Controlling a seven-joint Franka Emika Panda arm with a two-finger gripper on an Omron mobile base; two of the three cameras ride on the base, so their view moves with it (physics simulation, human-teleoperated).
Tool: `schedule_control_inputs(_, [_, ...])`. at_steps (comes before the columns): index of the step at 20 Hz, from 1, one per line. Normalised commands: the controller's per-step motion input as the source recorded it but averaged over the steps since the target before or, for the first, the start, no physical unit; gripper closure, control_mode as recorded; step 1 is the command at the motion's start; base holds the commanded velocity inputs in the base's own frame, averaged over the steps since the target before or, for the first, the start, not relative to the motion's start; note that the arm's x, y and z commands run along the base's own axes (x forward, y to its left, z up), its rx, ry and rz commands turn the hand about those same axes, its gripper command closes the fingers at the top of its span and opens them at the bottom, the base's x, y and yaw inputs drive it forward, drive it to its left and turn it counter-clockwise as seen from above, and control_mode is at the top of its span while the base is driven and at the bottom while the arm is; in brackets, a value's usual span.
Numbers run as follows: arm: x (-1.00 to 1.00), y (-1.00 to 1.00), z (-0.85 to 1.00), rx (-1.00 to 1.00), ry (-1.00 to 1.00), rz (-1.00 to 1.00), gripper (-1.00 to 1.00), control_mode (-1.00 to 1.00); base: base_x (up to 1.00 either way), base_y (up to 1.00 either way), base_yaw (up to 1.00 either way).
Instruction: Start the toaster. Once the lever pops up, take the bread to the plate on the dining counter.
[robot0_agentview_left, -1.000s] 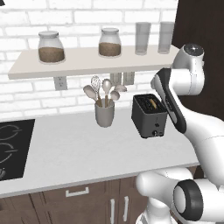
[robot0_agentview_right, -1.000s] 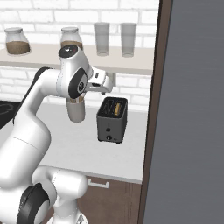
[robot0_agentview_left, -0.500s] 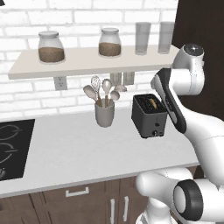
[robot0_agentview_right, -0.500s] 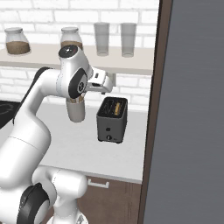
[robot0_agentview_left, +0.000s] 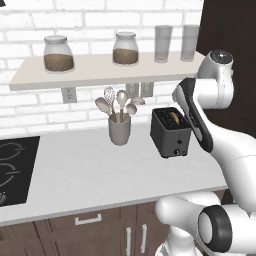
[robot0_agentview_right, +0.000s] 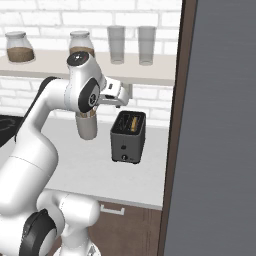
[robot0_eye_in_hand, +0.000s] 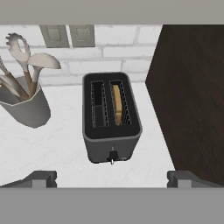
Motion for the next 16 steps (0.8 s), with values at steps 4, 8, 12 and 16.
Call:
schedule_control_inputs(4, [0.00,0.00,0.00,0.00,0.00,0.00,-1.00,-1.00,0.00,0.00,0.00])
schedule_control_inputs(8, [0.00,0.00,0.00,0.00,0.00,0.00,-1.00,-1.00,0.00,0.00,0.00])
schedule_control_inputs(12, [0.00,0.00,0.00,0.00,0.00,0.00,-1.00,-1.00,0.00,0.00,0.00])
schedule_control_inputs(16, [0.00,0.00,0.00,0.00,0.00,0.00,-1.00,-1.00,0.00,0.00,0.00])
